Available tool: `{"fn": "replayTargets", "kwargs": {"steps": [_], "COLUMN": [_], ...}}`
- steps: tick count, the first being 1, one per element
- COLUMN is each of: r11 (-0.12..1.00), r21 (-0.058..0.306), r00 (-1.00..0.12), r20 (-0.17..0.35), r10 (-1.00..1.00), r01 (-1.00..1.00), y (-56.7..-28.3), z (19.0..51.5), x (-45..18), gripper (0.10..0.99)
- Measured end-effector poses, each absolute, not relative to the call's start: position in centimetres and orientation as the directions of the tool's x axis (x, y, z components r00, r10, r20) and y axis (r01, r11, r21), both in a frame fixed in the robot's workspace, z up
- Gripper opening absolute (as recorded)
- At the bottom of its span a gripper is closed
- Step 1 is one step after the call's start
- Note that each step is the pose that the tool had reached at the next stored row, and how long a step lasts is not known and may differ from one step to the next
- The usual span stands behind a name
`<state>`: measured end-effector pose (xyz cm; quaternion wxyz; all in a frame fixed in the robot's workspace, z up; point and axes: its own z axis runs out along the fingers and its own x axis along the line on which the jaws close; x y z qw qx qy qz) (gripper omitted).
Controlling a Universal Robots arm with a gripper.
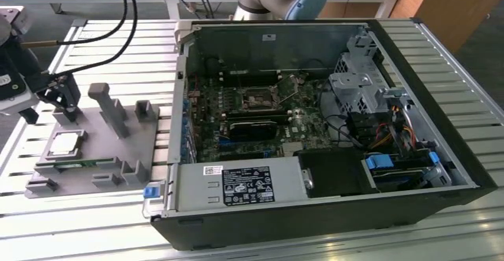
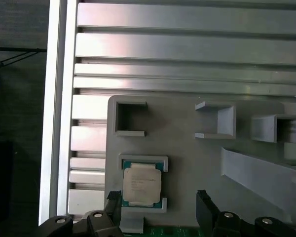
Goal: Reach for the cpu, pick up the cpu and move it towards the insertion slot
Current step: 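Pick up the cpu and move it towards the insertion slot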
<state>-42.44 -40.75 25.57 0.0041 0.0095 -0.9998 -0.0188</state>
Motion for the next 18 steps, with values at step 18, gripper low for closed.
{"fn": "replayTargets", "kwargs": {"steps": [18], "r11": [0.999], "r21": [0.038], "r00": [-1.0], "r20": [0.01], "r10": [-0.019], "r01": [-0.019], "y": [-41.7], "z": [22.3], "x": [-43.2], "gripper": [0.839]}}
